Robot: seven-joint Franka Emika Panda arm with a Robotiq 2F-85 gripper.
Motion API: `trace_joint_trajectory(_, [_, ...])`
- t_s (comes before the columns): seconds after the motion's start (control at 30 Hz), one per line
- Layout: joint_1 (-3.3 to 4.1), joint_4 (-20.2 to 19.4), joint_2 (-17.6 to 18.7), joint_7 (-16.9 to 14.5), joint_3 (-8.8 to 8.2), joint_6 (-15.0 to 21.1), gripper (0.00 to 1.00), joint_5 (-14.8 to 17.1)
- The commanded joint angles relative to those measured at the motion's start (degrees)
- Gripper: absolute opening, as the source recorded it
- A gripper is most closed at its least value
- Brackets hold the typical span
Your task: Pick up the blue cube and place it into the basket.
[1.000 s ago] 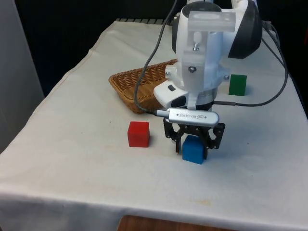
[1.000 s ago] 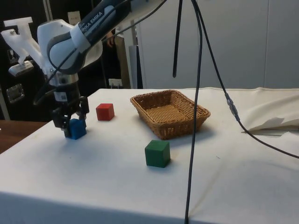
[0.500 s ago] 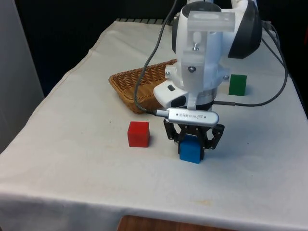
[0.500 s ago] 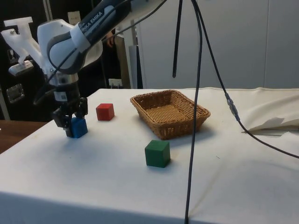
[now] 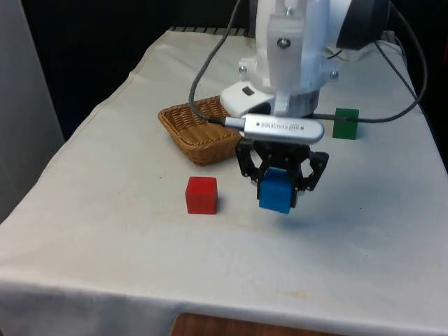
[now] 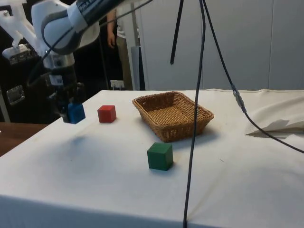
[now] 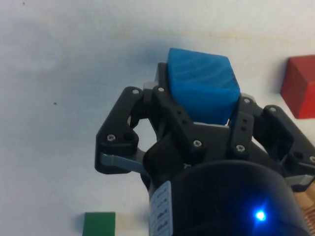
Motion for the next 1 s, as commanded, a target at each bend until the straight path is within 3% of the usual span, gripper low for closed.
trace_joint_trajectory(0.0, [0.11,-0.3,-0.7,0.2,-0.11,-0.6,0.0,-0.2])
trace_joint_trajectory(0.37, [0.11,-0.2,-3.3,-0.1,0.0,-4.0,0.0,-1.3])
trace_joint_trajectory(0.83, [0.4,-5.8,-10.5,-1.9,0.0,-5.1,0.0,-3.0])
trace_joint_trajectory(0.97, [0.34,-6.2,-11.0,-2.3,0.06,-5.6,0.0,-2.9])
